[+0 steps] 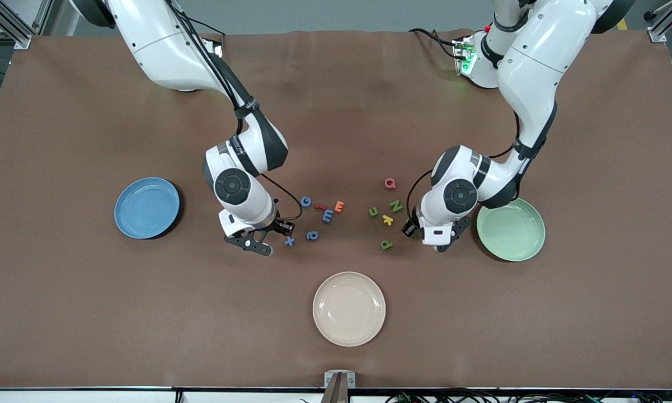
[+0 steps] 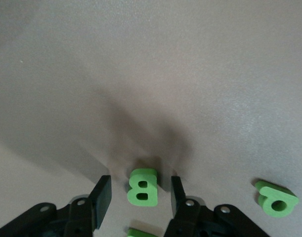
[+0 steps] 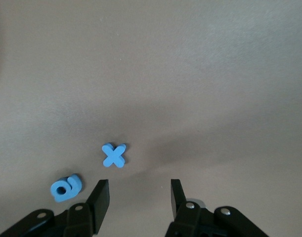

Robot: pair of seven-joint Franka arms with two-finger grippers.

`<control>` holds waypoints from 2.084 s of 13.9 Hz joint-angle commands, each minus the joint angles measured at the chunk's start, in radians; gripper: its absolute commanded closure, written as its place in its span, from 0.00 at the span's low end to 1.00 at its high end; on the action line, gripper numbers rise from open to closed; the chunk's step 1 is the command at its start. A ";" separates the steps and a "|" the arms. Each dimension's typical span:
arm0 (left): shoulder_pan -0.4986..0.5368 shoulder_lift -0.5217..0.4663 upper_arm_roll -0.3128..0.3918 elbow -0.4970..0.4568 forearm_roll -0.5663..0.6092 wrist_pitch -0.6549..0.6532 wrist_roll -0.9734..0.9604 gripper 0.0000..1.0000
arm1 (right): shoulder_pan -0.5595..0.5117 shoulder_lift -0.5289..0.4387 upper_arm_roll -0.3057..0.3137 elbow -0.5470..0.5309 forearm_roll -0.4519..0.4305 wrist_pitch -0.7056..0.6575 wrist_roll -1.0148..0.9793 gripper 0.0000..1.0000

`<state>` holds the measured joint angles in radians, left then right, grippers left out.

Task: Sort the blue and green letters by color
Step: 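Grasp the green B with the left gripper while the right gripper grasps the blue X, then carry the green B to the green plate while the right gripper lifts the X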

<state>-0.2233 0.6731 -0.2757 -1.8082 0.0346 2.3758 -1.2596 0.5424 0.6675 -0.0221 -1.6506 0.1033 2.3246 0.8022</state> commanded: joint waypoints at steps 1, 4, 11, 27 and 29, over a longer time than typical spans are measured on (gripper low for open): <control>-0.007 0.016 0.003 0.015 0.018 0.003 -0.020 0.75 | 0.017 0.027 -0.010 0.012 -0.017 0.022 0.031 0.41; -0.005 0.008 0.004 0.017 0.019 -0.001 -0.011 0.99 | 0.034 0.067 -0.010 0.044 -0.017 0.030 0.052 0.41; 0.116 -0.165 0.010 0.017 0.021 -0.205 0.173 1.00 | 0.051 0.110 -0.012 0.066 -0.019 0.062 0.077 0.41; 0.452 -0.147 0.006 -0.037 0.169 -0.233 0.701 0.99 | 0.045 0.168 -0.027 0.144 -0.051 0.062 0.077 0.94; 0.475 -0.141 0.006 -0.054 0.206 -0.204 0.703 0.99 | 0.041 0.162 -0.028 0.144 -0.054 0.047 0.069 1.00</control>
<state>0.2274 0.5302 -0.2594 -1.8406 0.2009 2.1418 -0.5669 0.5811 0.8089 -0.0439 -1.5302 0.0678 2.3767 0.8566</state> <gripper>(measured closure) 0.727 0.753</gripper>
